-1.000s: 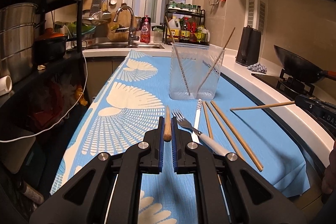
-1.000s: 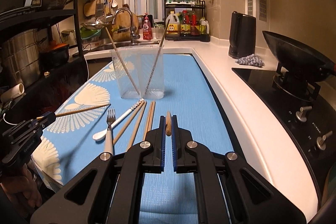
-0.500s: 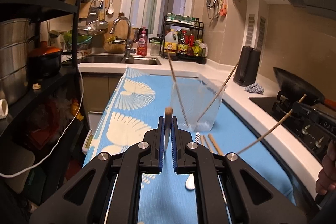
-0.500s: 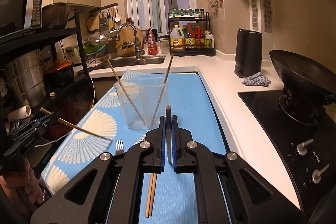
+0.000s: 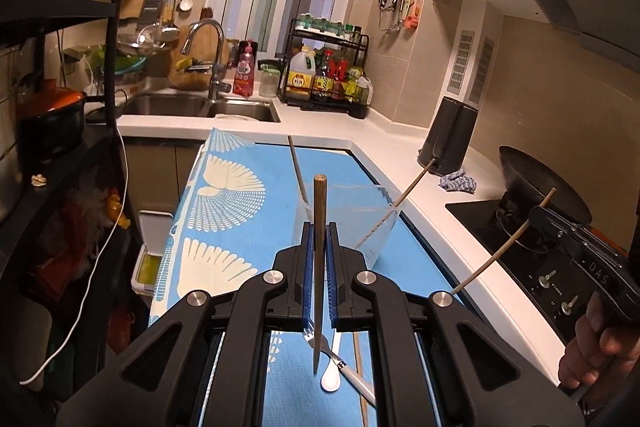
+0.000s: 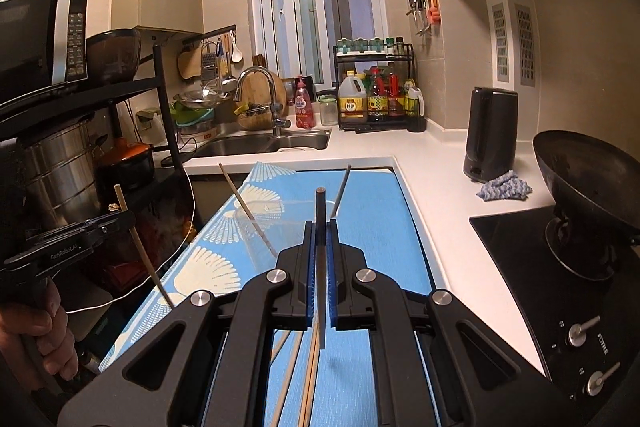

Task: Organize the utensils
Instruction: 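Lift both held chopsticks upright and carry them over the clear container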

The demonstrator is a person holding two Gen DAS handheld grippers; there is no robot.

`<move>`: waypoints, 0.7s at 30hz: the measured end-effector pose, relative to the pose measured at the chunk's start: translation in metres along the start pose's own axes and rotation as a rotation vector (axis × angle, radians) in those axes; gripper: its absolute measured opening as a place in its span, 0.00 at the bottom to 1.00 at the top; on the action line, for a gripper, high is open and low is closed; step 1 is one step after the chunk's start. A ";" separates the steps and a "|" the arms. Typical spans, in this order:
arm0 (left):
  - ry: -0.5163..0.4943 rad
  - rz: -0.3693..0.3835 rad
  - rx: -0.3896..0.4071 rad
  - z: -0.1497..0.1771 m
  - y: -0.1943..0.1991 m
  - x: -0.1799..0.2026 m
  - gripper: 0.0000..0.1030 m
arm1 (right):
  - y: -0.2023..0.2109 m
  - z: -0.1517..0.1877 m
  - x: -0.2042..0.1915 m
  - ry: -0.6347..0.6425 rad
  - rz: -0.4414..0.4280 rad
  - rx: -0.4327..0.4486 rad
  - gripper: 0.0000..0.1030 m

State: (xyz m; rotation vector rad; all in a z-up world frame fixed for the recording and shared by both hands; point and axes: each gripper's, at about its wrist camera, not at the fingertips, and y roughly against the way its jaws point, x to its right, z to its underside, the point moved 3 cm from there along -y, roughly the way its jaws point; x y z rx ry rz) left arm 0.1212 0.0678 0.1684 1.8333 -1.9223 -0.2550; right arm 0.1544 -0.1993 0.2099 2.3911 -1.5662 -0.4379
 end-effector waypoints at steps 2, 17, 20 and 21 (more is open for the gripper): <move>0.006 -0.004 -0.007 -0.003 -0.002 -0.002 0.06 | 0.000 -0.006 -0.002 0.011 -0.002 0.006 0.05; 0.016 -0.018 0.004 -0.045 -0.011 -0.013 0.06 | -0.001 -0.059 -0.010 0.037 -0.035 0.041 0.05; 0.018 0.003 0.020 -0.067 -0.012 -0.011 0.06 | -0.001 -0.083 -0.011 0.040 -0.046 0.075 0.05; 0.017 0.012 0.029 -0.076 -0.012 -0.009 0.06 | 0.000 -0.090 -0.012 0.042 -0.049 0.085 0.05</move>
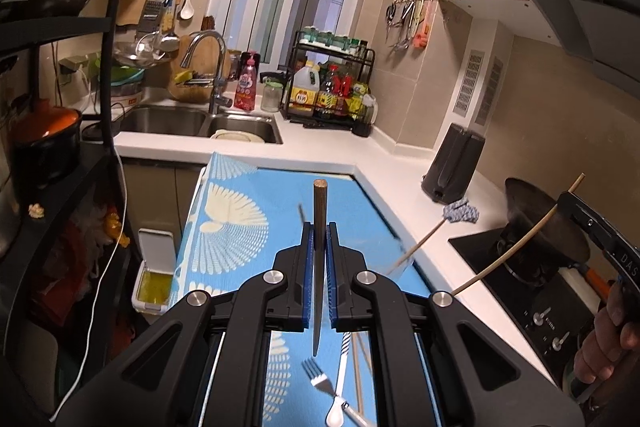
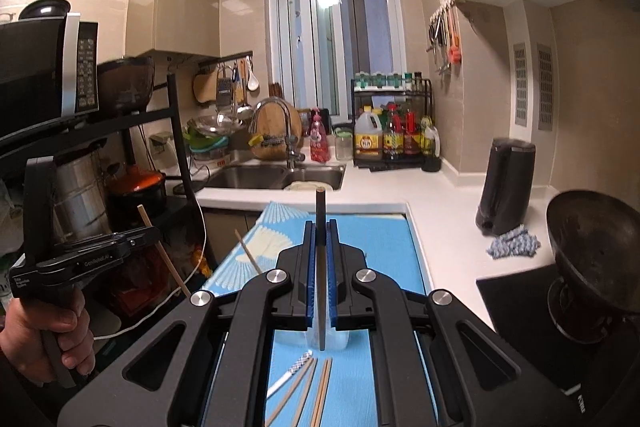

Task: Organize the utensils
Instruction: 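Lift both held chopsticks upright and carry them over the clear container, then open both tools to release the chopsticks into the clear container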

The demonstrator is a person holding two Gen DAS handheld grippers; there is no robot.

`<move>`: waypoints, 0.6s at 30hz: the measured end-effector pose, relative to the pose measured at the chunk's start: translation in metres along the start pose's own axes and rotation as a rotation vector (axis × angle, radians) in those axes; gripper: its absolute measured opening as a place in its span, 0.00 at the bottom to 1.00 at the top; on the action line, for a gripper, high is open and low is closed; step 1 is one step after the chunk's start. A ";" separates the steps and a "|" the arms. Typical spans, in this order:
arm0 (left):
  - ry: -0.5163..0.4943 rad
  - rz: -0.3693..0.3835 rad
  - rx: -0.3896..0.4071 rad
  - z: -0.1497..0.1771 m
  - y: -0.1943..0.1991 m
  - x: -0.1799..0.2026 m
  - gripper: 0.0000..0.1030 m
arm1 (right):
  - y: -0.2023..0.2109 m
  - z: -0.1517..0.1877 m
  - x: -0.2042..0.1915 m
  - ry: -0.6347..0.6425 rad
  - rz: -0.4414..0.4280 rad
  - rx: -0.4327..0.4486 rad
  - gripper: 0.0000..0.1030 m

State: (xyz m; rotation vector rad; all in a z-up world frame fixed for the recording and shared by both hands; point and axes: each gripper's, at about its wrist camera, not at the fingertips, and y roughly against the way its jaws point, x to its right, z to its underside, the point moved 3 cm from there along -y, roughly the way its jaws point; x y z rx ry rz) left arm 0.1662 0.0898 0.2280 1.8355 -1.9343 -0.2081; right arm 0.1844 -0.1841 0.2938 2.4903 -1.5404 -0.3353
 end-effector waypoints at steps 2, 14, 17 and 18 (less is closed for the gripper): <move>-0.008 0.016 0.022 -0.019 -0.001 0.006 0.06 | -0.002 -0.014 -0.002 0.006 -0.005 0.023 0.05; -0.060 0.020 0.097 -0.063 -0.068 0.032 0.06 | -0.082 -0.028 -0.008 0.038 0.007 0.051 0.05; -0.082 0.020 0.073 -0.043 -0.098 0.031 0.06 | -0.106 -0.002 -0.004 0.028 0.005 0.012 0.05; -0.093 0.008 0.064 -0.034 -0.108 0.031 0.06 | -0.113 0.008 -0.002 0.024 0.004 -0.003 0.05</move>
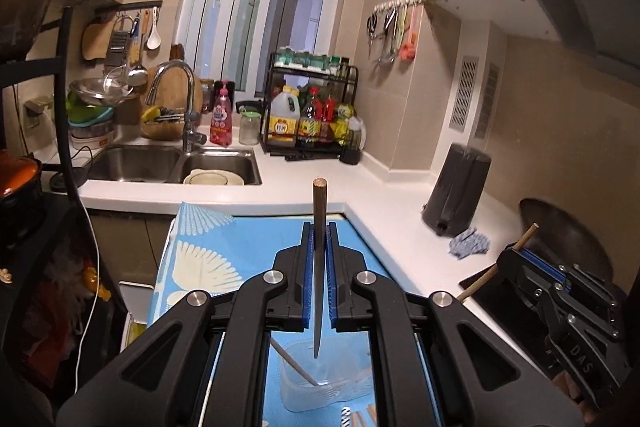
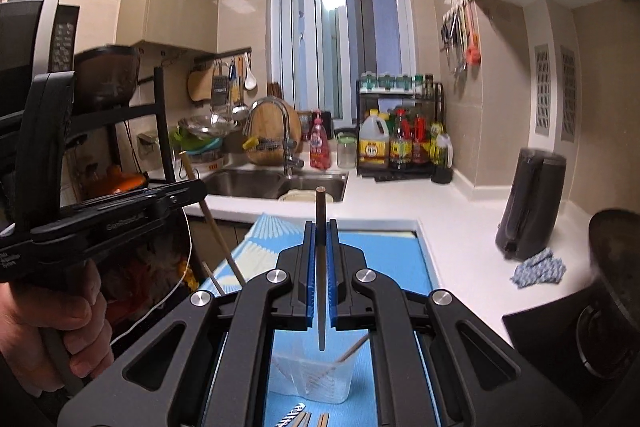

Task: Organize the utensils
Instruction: 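Open both tools to release the chopsticks into the clear container, then raise both open tools away from the clear container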

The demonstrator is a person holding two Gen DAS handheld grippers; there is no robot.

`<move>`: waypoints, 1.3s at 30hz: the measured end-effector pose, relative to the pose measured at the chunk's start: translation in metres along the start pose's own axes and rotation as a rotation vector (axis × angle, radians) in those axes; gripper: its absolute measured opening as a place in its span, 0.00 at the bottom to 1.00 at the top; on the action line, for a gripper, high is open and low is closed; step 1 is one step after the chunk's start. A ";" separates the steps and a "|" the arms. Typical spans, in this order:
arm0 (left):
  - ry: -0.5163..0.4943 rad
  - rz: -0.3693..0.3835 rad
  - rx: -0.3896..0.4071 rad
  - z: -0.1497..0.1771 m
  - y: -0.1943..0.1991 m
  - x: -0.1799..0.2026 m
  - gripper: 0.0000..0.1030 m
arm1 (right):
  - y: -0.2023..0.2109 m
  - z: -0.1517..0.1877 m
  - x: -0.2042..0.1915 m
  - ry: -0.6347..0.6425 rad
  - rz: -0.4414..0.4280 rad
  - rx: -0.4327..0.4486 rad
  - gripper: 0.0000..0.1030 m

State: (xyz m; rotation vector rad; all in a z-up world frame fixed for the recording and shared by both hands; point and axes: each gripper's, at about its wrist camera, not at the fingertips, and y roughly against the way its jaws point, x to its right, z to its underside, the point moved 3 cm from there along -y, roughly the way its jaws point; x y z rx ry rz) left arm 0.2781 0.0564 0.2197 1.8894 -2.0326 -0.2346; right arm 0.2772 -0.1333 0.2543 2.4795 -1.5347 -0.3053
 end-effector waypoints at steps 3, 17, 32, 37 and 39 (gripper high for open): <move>-0.030 -0.001 -0.043 0.026 -0.020 0.001 0.06 | -0.019 0.028 0.005 -0.011 0.002 -0.047 0.05; -0.068 0.022 -0.124 0.076 -0.032 -0.004 0.35 | -0.041 0.087 0.002 -0.014 0.024 -0.190 0.29; -0.067 -0.018 0.028 0.047 0.031 -0.010 0.56 | -0.004 0.064 -0.004 0.009 0.084 -0.147 0.35; -0.045 -0.047 0.083 0.040 0.060 -0.020 0.61 | 0.015 0.052 -0.009 0.023 0.096 -0.114 0.35; -0.045 -0.063 0.102 0.039 0.070 -0.021 0.63 | 0.023 0.046 -0.012 0.042 0.105 -0.097 0.35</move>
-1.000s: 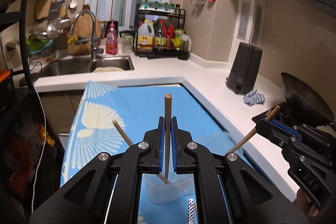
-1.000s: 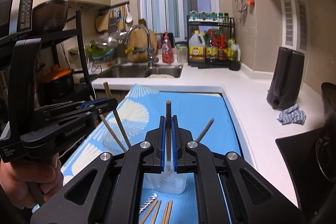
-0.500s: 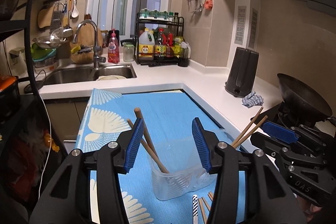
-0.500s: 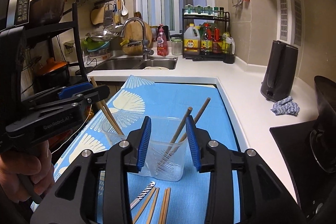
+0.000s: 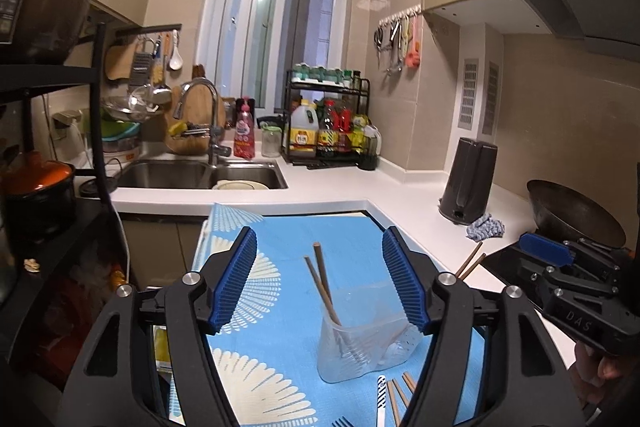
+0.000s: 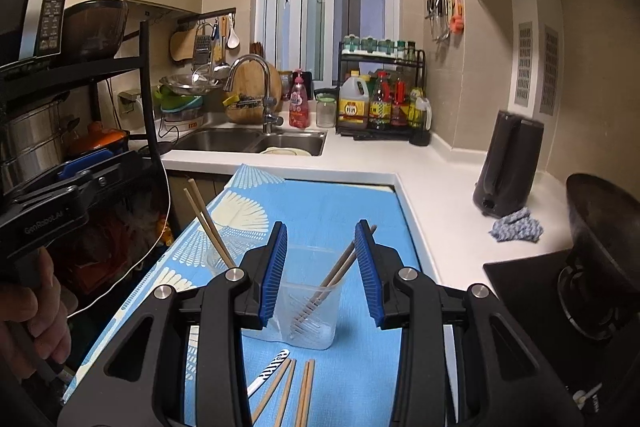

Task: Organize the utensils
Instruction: 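Raise both open tools away from the clear container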

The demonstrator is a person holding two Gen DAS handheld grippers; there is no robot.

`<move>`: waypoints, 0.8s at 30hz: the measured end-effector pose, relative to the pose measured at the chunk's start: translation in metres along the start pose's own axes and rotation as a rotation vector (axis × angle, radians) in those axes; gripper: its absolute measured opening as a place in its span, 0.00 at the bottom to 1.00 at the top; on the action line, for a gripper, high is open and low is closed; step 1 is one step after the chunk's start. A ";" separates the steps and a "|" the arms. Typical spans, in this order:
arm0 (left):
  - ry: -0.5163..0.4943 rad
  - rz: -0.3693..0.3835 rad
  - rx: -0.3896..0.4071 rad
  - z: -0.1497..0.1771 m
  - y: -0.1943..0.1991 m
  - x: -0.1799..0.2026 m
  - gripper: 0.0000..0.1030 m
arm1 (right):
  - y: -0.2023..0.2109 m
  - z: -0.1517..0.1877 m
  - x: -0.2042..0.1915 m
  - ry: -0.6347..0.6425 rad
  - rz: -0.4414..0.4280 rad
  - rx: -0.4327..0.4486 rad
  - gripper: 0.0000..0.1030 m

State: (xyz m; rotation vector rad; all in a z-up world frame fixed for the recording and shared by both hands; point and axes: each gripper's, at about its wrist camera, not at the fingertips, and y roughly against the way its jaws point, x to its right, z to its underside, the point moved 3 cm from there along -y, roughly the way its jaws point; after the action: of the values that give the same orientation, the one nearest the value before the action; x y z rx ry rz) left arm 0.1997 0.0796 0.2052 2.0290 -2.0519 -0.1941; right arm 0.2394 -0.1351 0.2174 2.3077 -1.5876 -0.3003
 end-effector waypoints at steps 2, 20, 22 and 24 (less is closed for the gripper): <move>-0.008 -0.010 0.017 0.000 0.009 -0.001 0.65 | 0.008 -0.005 -0.003 0.010 0.003 0.015 0.35; 0.000 -0.059 0.004 0.045 0.076 -0.017 0.68 | 0.087 0.005 -0.004 0.050 0.035 0.117 0.35; 0.002 -0.058 -0.013 0.055 0.079 -0.015 0.68 | 0.092 0.012 -0.002 0.044 0.032 0.114 0.35; -0.002 -0.057 -0.034 0.064 0.080 -0.012 0.68 | 0.099 0.020 0.001 0.042 0.037 0.114 0.35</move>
State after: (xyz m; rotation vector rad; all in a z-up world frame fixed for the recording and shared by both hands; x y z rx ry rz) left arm 0.1050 0.0886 0.1638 2.0691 -1.9797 -0.2391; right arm 0.1471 -0.1711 0.2359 2.3492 -1.6645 -0.1552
